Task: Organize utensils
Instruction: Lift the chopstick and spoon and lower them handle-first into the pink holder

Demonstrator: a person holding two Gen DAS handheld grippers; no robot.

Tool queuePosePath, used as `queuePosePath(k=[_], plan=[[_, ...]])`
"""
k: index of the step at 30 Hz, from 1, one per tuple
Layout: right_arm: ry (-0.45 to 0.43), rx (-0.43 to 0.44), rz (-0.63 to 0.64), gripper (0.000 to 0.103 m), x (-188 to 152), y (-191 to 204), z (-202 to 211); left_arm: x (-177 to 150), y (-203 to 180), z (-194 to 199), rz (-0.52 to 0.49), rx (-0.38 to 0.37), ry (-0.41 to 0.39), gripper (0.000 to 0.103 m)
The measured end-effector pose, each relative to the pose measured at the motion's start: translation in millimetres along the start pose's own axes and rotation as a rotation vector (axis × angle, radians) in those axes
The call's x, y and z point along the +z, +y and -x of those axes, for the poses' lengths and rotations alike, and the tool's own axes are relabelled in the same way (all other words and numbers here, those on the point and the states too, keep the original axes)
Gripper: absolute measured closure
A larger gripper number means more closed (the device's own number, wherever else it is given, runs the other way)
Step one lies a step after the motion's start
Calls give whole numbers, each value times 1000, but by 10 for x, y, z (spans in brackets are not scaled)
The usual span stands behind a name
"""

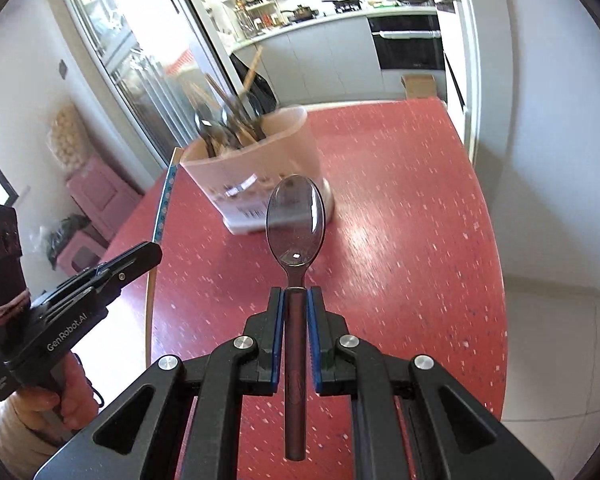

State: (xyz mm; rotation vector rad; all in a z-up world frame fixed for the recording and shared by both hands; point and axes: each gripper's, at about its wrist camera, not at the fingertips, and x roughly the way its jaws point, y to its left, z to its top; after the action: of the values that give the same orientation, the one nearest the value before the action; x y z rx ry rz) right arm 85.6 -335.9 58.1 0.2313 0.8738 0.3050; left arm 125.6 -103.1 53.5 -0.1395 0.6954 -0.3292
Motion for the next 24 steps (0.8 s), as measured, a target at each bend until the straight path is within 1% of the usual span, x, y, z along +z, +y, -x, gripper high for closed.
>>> queuePosePath(k=[6, 11, 14, 20, 24], plan=[[-45, 23, 10, 91, 225, 111, 42, 259, 197, -3, 33, 12, -85, 66], [-108, 39, 13, 91, 506, 203, 93, 656, 431, 24, 62, 37, -174, 66], [-143, 50, 15, 91, 717, 245, 73, 877, 570, -4, 80, 47, -213, 66], [-210, 66, 26, 91, 1153, 342, -85, 1351, 802, -170, 120, 45, -286, 66], [-245, 80, 33, 91, 1383, 380, -246, 1577, 813, -290, 117, 34, -334, 66]])
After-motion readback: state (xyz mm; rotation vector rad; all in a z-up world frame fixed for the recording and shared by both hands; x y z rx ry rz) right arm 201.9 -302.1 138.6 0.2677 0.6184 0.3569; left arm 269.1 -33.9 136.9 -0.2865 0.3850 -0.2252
